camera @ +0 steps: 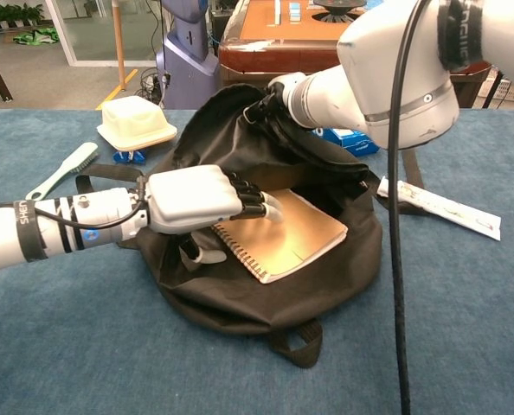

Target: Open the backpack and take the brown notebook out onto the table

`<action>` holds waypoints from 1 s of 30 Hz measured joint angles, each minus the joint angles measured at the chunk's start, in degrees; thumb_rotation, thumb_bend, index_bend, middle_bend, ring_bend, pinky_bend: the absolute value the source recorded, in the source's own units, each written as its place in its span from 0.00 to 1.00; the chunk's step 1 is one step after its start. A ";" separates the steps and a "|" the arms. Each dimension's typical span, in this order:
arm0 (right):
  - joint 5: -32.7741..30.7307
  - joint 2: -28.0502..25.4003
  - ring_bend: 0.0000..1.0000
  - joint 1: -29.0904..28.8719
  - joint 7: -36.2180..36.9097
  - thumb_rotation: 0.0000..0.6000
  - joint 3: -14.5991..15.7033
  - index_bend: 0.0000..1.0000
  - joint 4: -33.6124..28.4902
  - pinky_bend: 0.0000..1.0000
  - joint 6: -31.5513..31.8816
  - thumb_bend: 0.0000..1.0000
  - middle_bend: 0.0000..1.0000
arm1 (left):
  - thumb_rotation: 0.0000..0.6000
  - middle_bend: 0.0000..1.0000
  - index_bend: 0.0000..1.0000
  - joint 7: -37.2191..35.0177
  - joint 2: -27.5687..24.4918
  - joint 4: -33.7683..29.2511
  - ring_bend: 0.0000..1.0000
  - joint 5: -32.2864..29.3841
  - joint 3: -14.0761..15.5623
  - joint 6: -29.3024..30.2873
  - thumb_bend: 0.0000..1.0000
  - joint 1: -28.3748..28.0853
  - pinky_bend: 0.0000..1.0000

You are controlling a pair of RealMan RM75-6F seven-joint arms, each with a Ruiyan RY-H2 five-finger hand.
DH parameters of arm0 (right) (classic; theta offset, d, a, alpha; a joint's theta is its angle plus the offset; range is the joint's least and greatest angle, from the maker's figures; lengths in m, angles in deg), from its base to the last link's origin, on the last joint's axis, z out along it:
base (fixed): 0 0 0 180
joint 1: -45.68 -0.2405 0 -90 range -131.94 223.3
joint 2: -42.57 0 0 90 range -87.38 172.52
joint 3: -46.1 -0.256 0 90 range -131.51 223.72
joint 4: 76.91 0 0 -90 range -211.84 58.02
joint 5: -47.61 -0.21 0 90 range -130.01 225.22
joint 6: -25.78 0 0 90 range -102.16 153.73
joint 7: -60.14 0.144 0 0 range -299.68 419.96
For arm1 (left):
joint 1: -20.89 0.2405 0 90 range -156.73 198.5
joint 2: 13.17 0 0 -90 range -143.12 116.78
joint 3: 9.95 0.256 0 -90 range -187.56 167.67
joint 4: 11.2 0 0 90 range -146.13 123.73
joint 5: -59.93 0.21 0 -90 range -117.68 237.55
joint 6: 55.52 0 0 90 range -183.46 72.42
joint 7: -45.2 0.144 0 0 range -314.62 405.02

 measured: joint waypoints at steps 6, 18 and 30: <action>0.03 -0.15 0.12 0.05 0.19 1.00 0.05 0.70 0.43 0.17 -0.06 1.00 0.37 | 1.00 0.13 0.14 -0.93 1.46 1.01 0.16 -1.50 0.05 -1.34 0.27 -0.85 0.23; -0.02 -0.21 0.12 0.23 0.62 1.00 0.07 0.70 1.35 0.17 -0.36 1.00 0.37 | 1.00 0.27 0.37 -5.36 4.26 1.88 0.23 -4.79 -1.26 -2.44 0.27 -2.06 0.23; -0.64 -0.45 0.12 -0.05 0.70 1.00 -0.42 0.70 2.86 0.17 -0.58 1.00 0.37 | 1.00 0.56 0.58 -14.15 5.12 -0.39 0.38 -6.39 -1.80 1.81 0.28 -2.06 0.23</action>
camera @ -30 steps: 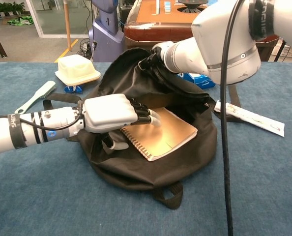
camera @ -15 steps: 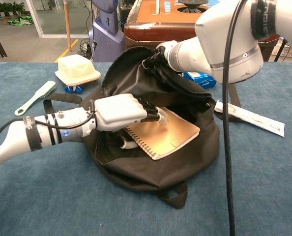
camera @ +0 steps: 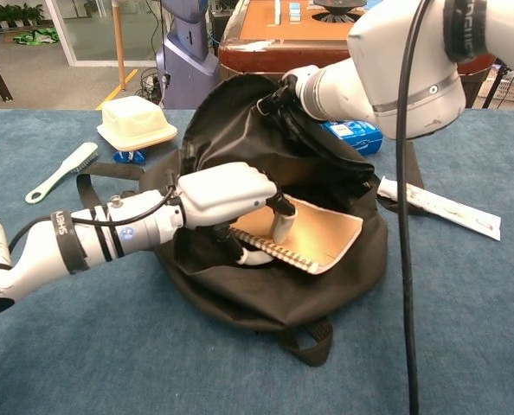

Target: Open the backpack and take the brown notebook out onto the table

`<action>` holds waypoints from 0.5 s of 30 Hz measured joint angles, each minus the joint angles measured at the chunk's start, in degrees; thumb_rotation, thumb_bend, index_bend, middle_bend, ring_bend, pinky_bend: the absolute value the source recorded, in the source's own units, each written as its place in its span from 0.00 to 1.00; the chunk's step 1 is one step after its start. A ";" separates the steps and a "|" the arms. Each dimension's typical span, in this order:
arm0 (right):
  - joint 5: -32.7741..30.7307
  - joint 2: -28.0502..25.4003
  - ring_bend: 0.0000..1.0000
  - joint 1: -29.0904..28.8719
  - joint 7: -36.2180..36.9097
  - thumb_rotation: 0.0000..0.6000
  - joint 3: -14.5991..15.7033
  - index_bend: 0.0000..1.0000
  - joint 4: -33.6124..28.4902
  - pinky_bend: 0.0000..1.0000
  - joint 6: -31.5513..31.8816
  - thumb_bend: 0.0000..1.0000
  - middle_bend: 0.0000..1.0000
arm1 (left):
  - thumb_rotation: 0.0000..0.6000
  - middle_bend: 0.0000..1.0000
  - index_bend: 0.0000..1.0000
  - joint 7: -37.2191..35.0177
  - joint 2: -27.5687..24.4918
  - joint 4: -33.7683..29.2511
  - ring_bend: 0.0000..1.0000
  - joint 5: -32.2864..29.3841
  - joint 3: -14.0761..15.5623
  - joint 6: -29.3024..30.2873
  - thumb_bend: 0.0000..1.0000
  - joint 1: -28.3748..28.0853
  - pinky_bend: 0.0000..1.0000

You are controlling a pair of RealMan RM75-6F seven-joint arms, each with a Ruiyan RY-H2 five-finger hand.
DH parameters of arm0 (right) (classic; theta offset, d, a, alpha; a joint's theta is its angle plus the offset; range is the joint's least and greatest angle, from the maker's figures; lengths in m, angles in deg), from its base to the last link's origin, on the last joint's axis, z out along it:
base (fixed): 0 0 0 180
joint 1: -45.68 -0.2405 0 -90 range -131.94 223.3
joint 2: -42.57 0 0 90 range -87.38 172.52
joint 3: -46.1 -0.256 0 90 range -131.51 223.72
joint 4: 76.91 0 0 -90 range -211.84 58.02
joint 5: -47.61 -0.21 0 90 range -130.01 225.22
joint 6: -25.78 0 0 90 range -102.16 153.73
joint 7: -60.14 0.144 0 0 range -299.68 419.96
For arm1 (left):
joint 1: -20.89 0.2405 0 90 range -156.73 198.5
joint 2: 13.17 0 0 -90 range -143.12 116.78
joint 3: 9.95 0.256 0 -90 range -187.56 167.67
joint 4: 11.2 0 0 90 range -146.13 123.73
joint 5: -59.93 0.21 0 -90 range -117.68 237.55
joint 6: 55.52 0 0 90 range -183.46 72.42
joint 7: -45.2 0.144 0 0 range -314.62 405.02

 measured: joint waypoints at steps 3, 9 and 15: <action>-0.17 0.07 0.12 -0.10 -0.06 1.00 -0.08 0.70 0.92 0.17 -0.28 1.00 0.37 | 1.00 0.59 0.60 -3.29 -0.89 -2.89 0.42 -0.57 -0.67 2.49 0.28 0.09 0.24; 0.31 -0.57 0.12 0.71 0.70 1.00 -0.18 0.70 0.25 0.17 -1.73 1.00 0.37 | 1.00 0.62 0.62 -6.50 -4.88 -10.99 0.50 -1.64 -2.15 7.23 0.28 0.87 0.31; 2.30 -2.52 0.12 3.21 2.37 1.00 0.71 0.70 -3.64 0.17 -3.70 1.00 0.36 | 1.00 0.63 0.63 -6.70 -11.08 -21.22 0.53 -2.56 -3.58 11.77 0.28 2.81 0.34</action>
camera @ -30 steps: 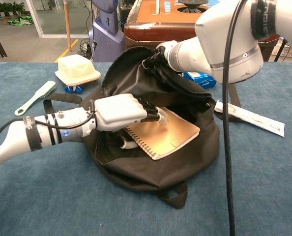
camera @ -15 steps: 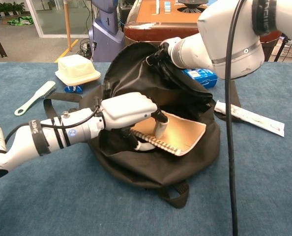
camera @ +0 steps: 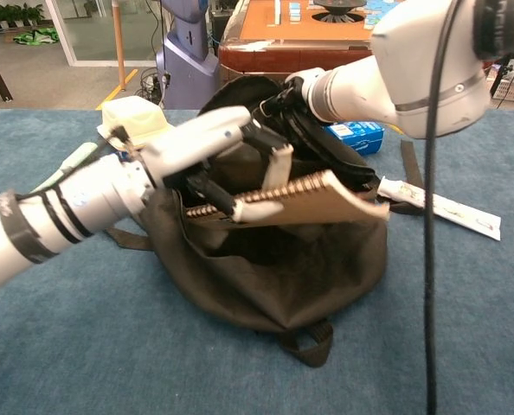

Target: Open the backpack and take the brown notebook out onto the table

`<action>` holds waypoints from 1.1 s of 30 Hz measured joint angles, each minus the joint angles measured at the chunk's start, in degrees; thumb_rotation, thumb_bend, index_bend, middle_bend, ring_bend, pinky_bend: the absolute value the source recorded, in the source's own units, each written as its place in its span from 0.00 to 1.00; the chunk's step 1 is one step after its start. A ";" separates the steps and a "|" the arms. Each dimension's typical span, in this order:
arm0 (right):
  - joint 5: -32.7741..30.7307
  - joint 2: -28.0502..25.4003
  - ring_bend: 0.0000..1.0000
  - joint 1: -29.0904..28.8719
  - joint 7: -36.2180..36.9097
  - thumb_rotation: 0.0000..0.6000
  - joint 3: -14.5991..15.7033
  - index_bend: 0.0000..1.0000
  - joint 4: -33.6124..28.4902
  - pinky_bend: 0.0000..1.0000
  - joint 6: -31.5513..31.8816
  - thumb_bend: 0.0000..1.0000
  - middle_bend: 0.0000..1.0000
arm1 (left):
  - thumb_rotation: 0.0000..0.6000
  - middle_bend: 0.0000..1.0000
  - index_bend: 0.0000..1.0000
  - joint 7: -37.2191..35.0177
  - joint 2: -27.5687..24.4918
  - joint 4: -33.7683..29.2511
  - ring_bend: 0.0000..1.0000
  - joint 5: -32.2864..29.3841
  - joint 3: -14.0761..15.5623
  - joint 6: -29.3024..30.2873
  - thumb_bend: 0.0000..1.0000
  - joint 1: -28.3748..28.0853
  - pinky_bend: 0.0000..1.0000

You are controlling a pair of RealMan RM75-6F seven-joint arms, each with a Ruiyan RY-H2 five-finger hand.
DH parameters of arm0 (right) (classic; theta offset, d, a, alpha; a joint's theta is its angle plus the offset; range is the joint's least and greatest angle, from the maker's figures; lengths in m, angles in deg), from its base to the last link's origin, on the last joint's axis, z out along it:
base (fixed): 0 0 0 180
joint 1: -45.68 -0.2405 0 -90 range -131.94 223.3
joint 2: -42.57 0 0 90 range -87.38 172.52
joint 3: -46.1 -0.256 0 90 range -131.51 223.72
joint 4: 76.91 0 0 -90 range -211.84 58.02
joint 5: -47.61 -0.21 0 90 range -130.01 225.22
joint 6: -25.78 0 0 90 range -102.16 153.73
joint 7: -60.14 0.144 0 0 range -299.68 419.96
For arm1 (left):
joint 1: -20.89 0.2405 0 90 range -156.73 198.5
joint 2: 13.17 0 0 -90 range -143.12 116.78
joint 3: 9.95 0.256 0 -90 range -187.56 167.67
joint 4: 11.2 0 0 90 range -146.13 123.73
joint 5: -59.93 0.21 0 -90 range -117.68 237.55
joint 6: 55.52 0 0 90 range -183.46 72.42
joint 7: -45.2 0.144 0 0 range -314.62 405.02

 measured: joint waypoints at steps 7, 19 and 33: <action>5.28 -2.70 0.12 3.36 3.17 1.00 1.62 0.70 -5.28 0.17 -1.68 1.00 0.36 | 1.00 0.64 0.63 0.87 -10.16 -15.05 0.54 -2.21 -2.33 3.47 0.28 3.24 0.35; 21.49 -6.93 0.12 10.35 8.97 1.00 4.17 0.56 -17.18 0.17 -3.75 0.91 0.33 | 1.00 0.64 0.63 5.10 -27.85 -32.31 0.54 -7.13 -5.79 6.23 0.28 10.76 0.35; 53.04 -18.60 0.00 23.50 12.79 1.00 14.58 0.00 -40.12 0.07 -2.05 0.27 0.00 | 1.00 0.64 0.62 6.28 -33.22 -33.90 0.54 -11.06 -9.94 2.46 0.28 13.30 0.35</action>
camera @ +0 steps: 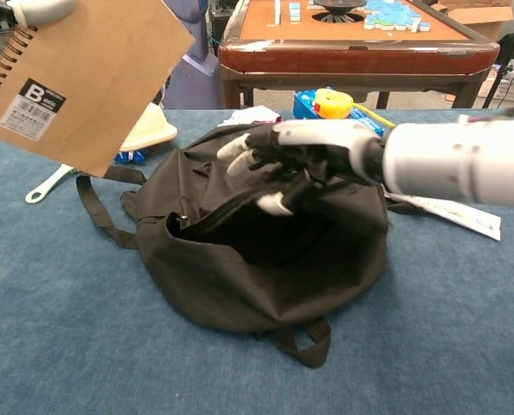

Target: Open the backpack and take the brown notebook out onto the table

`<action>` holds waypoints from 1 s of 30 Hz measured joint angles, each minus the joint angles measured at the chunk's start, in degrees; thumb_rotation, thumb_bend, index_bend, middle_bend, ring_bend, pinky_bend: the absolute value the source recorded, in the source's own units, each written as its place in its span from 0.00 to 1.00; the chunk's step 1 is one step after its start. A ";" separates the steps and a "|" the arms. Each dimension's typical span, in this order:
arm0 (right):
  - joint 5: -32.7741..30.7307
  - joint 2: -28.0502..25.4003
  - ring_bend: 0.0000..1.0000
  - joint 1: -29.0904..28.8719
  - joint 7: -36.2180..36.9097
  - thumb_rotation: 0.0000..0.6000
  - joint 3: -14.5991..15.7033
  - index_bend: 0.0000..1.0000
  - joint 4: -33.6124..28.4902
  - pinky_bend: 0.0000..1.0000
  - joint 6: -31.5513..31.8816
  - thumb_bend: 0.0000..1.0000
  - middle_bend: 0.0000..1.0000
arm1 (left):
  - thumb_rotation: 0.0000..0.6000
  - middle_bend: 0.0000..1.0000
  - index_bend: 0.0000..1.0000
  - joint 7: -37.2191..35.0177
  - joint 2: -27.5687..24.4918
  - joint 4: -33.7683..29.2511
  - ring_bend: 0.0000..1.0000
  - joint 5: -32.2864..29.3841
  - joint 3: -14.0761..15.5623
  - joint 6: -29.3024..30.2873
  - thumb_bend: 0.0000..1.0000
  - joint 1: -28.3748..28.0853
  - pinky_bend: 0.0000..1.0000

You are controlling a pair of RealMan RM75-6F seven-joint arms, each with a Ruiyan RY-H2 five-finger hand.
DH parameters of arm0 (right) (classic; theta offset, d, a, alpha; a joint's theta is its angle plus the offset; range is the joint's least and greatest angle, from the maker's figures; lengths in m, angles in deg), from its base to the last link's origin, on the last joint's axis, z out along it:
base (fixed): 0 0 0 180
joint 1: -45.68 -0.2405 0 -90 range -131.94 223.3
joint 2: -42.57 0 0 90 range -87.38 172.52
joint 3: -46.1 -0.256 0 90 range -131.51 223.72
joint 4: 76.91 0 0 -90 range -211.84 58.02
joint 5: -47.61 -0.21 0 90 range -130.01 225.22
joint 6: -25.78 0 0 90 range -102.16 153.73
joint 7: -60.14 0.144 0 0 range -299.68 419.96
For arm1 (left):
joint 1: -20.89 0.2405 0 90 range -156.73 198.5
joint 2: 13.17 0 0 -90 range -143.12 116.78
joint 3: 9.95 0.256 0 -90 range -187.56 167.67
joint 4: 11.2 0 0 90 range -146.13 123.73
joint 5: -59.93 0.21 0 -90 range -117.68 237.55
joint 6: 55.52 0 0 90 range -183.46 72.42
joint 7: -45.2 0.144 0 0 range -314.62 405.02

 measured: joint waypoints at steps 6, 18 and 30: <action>8.61 -5.65 0.00 5.13 0.81 1.00 4.41 0.00 -6.67 0.07 6.14 0.13 0.00 | 1.00 0.64 0.62 0.92 1.02 1.20 0.54 -0.47 -1.14 -2.55 0.28 -0.93 0.35; 24.21 -14.16 0.00 14.54 7.85 1.00 8.93 0.00 -12.06 0.06 24.73 0.12 0.00 | 1.00 0.63 0.59 9.48 7.99 8.11 0.53 -0.30 -1.61 -9.63 0.27 -5.25 0.35; 23.05 -23.27 0.00 21.02 13.91 1.00 8.02 0.00 -12.08 0.06 36.21 0.12 0.00 | 1.00 0.28 0.26 19.54 6.92 -1.13 0.31 -1.92 3.48 -25.54 0.24 -7.82 0.33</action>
